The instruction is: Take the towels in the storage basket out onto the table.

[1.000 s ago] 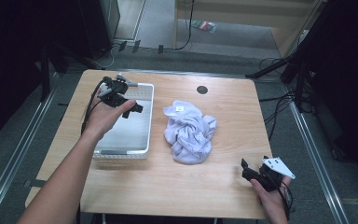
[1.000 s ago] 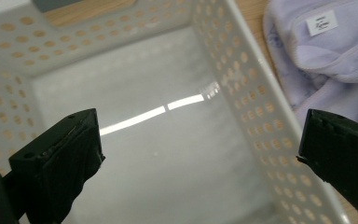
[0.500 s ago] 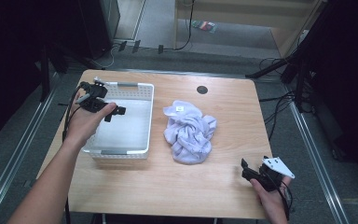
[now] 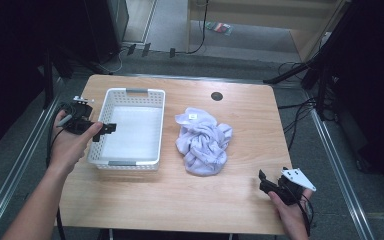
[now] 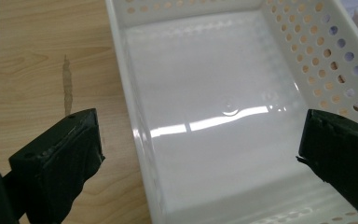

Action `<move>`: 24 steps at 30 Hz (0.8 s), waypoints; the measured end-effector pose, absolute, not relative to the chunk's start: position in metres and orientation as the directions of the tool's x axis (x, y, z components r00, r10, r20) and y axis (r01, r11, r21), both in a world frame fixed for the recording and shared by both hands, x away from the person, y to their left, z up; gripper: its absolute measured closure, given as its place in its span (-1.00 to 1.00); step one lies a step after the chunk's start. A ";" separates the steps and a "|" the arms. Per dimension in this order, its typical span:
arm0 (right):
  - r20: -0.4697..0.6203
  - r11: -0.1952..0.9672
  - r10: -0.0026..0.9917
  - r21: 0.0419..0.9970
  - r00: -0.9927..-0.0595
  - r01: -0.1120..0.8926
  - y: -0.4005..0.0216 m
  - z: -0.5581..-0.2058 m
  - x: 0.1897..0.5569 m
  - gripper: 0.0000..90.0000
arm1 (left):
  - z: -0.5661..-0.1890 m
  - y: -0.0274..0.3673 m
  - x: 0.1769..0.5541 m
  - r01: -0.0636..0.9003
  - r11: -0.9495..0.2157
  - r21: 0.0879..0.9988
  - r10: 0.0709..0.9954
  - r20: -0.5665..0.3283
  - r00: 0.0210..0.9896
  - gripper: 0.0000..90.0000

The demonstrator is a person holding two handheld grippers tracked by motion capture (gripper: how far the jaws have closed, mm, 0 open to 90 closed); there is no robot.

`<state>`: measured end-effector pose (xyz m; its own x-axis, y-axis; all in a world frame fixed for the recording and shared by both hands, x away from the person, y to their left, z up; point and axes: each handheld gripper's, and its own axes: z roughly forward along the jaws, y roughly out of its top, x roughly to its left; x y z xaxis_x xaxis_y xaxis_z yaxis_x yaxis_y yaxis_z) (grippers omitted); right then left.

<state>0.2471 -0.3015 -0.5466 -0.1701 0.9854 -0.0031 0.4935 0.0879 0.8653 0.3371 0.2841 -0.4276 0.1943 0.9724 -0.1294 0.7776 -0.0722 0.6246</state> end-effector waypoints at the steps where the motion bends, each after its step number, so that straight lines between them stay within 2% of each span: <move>1: -0.002 0.085 0.986 0.865 -0.167 0.495 -0.301 -0.547 0.247 -0.68 | -0.427 0.287 0.333 0.776 -0.057 0.628 0.967 -0.160 0.200 -1.00; 8: -0.006 0.088 0.986 0.864 -0.165 0.495 -0.301 -0.547 0.247 -0.68 | -0.429 0.295 0.307 0.748 -0.065 0.661 0.970 -0.136 0.204 -1.00; 12: -0.005 0.086 0.987 0.864 -0.162 0.496 -0.301 -0.547 0.247 -0.68 | -0.432 0.301 0.295 0.735 -0.042 0.677 0.966 -0.161 0.203 -1.00; 24: -0.007 0.086 0.987 0.863 -0.159 0.497 -0.301 -0.547 0.246 -0.68 | -0.456 0.329 0.260 0.664 0.046 0.746 0.975 -0.177 0.131 -1.00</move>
<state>0.2465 -0.3006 -0.5465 -0.1592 0.9872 -0.0070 0.4973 0.0863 0.8633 0.2603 0.3289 -0.4563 0.1312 0.9754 -0.1771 0.6638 0.0462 0.7465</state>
